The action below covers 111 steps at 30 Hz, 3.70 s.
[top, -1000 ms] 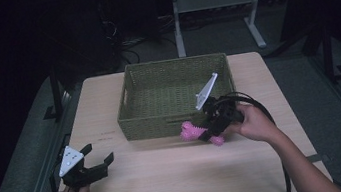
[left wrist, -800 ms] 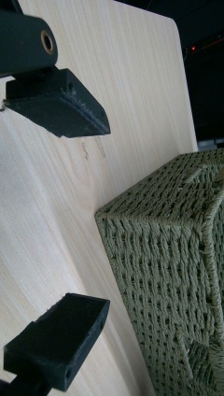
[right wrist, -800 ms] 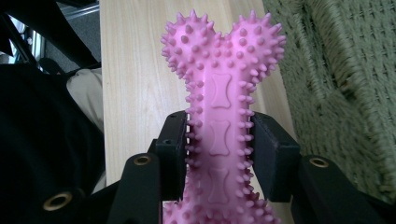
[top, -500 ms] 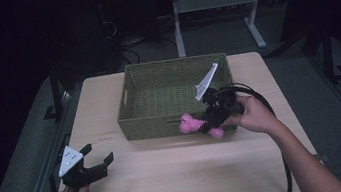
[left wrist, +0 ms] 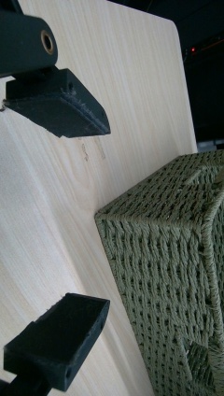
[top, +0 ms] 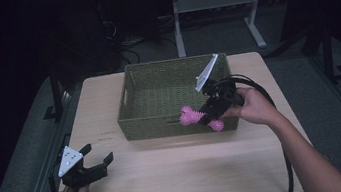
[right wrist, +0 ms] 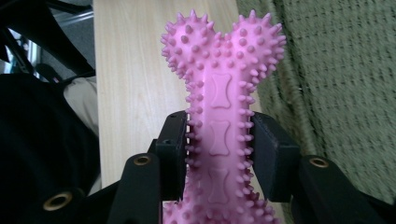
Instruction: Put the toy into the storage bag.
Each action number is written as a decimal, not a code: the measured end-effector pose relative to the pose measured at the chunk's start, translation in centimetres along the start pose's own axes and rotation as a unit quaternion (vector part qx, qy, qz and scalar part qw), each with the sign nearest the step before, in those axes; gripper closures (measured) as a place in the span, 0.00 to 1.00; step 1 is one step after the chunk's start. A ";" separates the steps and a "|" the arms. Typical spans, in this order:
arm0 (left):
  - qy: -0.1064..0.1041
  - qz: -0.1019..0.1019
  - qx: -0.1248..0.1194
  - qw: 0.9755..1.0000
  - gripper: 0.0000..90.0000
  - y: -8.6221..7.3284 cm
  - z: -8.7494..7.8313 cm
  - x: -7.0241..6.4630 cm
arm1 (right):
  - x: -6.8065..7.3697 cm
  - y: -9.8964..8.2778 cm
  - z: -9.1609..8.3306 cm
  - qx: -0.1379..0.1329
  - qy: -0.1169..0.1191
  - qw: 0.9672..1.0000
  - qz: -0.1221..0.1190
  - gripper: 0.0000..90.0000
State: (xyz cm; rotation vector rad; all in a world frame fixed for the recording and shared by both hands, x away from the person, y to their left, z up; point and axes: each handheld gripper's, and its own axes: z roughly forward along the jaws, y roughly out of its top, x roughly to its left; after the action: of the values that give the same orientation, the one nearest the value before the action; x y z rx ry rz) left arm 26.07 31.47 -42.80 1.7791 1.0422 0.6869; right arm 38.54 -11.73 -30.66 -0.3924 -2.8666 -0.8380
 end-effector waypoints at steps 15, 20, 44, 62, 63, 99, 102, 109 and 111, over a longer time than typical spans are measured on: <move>0.000 0.003 0.001 1.000 0.15 0.0 0.1 -0.1 | -1.6 1.4 -1.1 0.006 -0.008 1.000 0.005 0.64; 0.001 0.002 0.000 1.000 0.15 0.0 0.1 -0.1 | -2.2 1.9 -1.3 0.008 -0.012 1.000 0.006 0.64; 0.001 0.002 0.000 1.000 0.15 0.0 0.1 0.0 | -5.6 3.2 -2.7 0.027 -0.033 0.999 0.034 0.64; 0.001 0.003 0.000 1.000 0.15 0.0 0.1 0.0 | -8.3 2.8 -1.7 0.041 -0.036 0.997 0.062 0.64; 0.000 0.003 0.000 1.000 0.15 0.0 0.1 0.0 | -8.4 2.8 -1.6 0.042 -0.036 0.997 0.062 0.64; 0.000 0.002 0.000 1.000 0.15 0.0 0.1 0.1 | -11.5 0.4 2.2 0.056 -0.022 0.993 0.103 0.64; 0.000 0.003 0.001 1.000 0.15 0.0 0.1 0.1 | -11.7 0.1 2.8 0.057 -0.019 0.992 0.107 0.64; 0.000 0.002 0.000 1.000 0.15 0.0 0.1 0.0 | -11.9 0.0 3.4 0.064 -0.016 0.992 0.108 0.64; 0.000 0.001 0.000 1.000 0.15 0.0 0.1 0.1 | -11.8 0.0 3.5 0.061 -0.017 0.992 0.108 0.64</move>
State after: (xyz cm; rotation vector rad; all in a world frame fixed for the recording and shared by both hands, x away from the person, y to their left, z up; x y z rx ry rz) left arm 26.15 31.49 -42.85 1.7805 1.0402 0.6882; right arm 49.69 -12.35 -35.94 -0.6923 -2.8197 -0.6194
